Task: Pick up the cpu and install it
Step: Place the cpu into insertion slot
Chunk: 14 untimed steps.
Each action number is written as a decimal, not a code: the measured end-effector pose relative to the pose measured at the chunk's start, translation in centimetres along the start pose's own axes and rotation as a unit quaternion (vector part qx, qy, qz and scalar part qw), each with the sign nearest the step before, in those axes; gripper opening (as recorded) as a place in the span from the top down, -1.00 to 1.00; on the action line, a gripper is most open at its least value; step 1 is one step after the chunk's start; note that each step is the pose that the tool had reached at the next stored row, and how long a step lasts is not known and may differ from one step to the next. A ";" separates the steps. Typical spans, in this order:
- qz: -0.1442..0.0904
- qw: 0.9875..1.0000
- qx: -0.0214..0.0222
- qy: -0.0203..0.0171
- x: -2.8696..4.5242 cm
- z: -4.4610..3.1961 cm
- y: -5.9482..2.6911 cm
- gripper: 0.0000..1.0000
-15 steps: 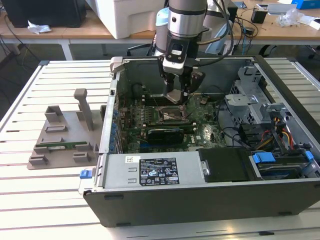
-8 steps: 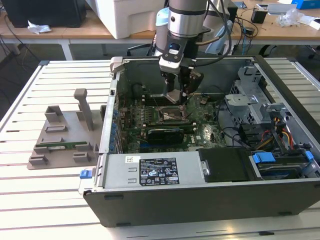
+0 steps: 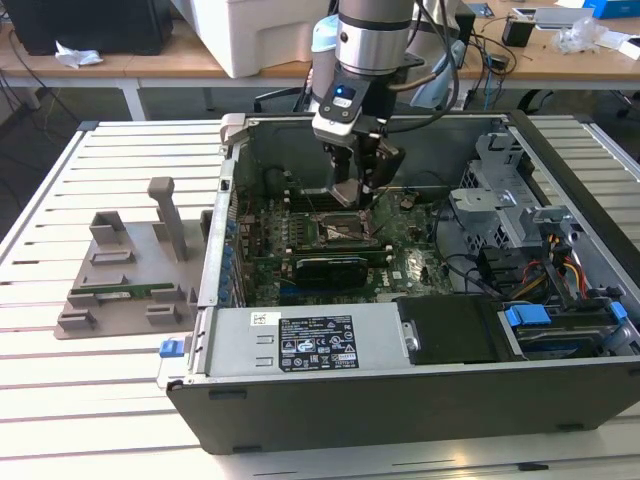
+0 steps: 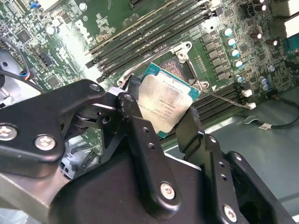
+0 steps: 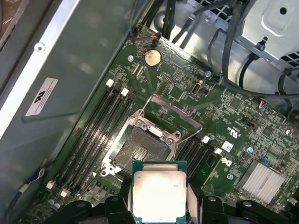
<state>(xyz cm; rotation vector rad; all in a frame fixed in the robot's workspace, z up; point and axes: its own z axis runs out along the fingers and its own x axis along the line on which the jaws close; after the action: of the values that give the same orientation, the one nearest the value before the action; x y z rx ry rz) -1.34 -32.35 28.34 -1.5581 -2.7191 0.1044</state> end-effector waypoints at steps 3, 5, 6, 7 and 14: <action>0.023 1.000 0.001 0.001 0.00 0.00 0.00 -0.09; 0.035 0.999 0.001 0.001 0.00 0.00 0.00 -0.09; 0.041 0.999 0.002 0.002 0.00 0.00 0.00 -0.09; 0.047 0.999 0.002 0.002 0.00 0.00 0.00 -0.09; 0.080 0.997 0.004 0.002 0.00 0.01 0.00 -0.09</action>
<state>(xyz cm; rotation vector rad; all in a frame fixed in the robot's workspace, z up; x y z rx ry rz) -1.34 -32.35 28.34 -1.7692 -2.5835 0.1110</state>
